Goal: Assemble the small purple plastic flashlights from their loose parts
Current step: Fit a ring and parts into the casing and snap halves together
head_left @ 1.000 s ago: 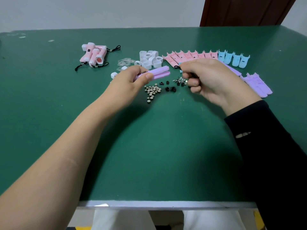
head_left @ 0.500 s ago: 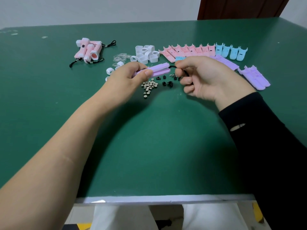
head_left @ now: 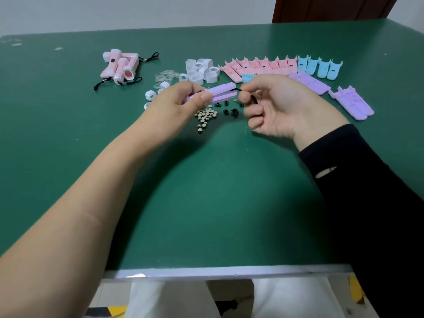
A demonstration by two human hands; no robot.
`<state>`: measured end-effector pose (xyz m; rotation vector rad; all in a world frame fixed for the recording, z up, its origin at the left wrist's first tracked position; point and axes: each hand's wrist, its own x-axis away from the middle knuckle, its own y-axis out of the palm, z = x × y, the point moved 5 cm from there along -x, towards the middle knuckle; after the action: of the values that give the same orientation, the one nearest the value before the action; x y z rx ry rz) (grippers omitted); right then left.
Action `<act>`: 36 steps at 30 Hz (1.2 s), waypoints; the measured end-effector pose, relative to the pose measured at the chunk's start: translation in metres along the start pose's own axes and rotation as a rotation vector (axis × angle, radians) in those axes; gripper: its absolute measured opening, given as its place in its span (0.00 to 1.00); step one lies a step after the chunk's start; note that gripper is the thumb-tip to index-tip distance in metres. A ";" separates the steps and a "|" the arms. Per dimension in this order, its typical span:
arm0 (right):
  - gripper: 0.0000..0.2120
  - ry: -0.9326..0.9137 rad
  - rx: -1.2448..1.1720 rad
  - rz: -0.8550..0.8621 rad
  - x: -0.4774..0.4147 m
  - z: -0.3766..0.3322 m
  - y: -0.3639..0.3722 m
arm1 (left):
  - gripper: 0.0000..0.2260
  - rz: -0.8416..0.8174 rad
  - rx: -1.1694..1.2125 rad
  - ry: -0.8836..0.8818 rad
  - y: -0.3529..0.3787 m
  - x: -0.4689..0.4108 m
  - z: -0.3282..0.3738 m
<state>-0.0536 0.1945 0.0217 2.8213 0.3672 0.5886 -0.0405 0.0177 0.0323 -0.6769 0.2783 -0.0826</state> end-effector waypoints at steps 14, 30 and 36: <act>0.09 -0.048 0.066 0.058 0.000 -0.002 0.000 | 0.08 -0.029 0.007 -0.003 0.002 0.002 0.002; 0.11 -0.077 0.107 0.110 0.000 -0.003 0.000 | 0.09 -0.047 0.000 0.015 0.003 0.002 0.004; 0.10 -0.090 0.117 0.128 -0.002 -0.003 -0.002 | 0.08 -0.031 0.004 -0.002 0.002 0.001 0.001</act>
<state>-0.0569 0.1963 0.0232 2.9883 0.2122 0.4780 -0.0395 0.0199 0.0320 -0.6770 0.2657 -0.1121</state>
